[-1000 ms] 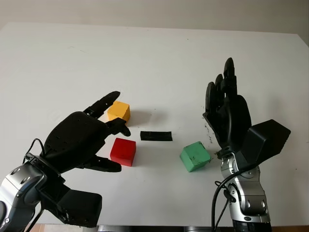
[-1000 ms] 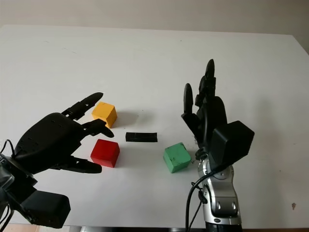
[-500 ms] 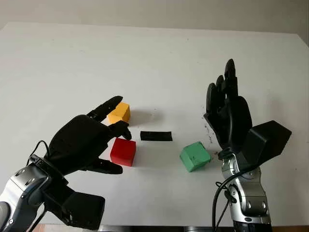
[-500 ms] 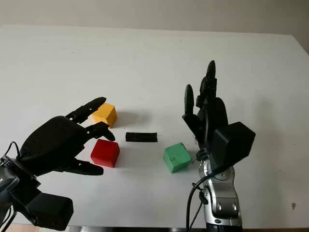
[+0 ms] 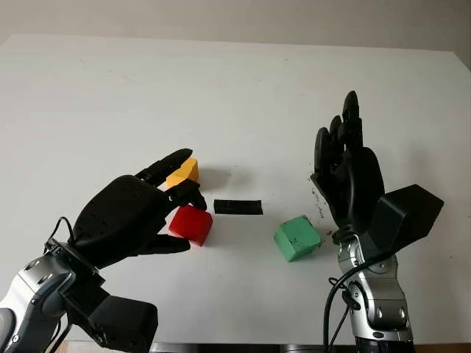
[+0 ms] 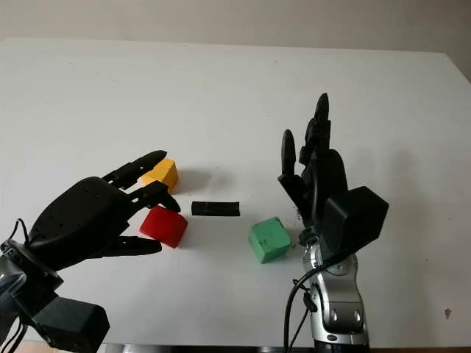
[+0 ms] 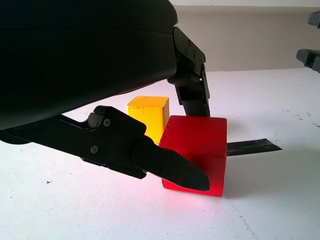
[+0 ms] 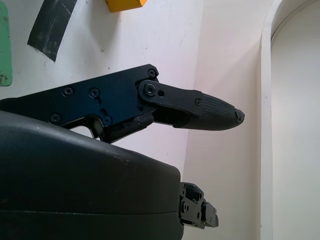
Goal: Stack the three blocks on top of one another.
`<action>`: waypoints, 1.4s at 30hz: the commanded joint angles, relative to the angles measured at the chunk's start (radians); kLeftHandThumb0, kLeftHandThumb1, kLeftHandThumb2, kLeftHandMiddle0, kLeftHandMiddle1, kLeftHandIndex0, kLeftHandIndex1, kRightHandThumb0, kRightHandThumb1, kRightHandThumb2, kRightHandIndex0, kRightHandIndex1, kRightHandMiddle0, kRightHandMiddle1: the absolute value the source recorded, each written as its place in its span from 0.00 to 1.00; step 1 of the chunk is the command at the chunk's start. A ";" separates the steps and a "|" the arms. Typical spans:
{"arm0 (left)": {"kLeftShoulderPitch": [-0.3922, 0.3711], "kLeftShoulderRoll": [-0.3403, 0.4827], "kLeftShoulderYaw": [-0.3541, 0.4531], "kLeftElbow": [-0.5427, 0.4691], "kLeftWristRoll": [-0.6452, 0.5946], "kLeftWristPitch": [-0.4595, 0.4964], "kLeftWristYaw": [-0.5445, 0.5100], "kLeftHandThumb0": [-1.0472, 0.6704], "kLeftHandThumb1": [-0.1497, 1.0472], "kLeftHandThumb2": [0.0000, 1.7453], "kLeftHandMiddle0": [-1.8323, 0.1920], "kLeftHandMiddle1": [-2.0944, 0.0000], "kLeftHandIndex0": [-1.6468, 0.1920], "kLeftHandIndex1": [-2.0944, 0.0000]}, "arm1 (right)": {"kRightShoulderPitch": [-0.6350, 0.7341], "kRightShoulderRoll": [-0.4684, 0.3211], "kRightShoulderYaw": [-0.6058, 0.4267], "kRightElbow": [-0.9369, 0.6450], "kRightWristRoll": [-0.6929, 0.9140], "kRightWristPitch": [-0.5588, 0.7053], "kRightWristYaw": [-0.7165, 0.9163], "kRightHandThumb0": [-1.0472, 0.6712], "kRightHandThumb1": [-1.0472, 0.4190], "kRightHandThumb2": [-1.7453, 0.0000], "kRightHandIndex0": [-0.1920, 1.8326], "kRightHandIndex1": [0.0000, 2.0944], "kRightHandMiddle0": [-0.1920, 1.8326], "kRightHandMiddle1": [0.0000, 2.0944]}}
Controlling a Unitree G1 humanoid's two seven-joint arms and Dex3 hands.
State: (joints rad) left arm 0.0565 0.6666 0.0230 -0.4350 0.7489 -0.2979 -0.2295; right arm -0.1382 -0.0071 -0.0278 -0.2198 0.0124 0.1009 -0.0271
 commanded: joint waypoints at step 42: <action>-0.733 -0.056 -0.338 0.306 -0.181 0.078 -0.478 0.34 0.97 0.03 0.76 0.97 0.77 0.19 | -0.015 0.009 0.019 0.006 -0.025 -0.009 -0.019 0.22 0.00 0.66 0.00 0.00 0.00 0.00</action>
State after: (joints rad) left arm -0.6513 0.6176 -0.3046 -0.1345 0.5621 -0.2115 -0.7097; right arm -0.1598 0.0026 -0.0072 -0.2123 -0.0098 0.0995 -0.0449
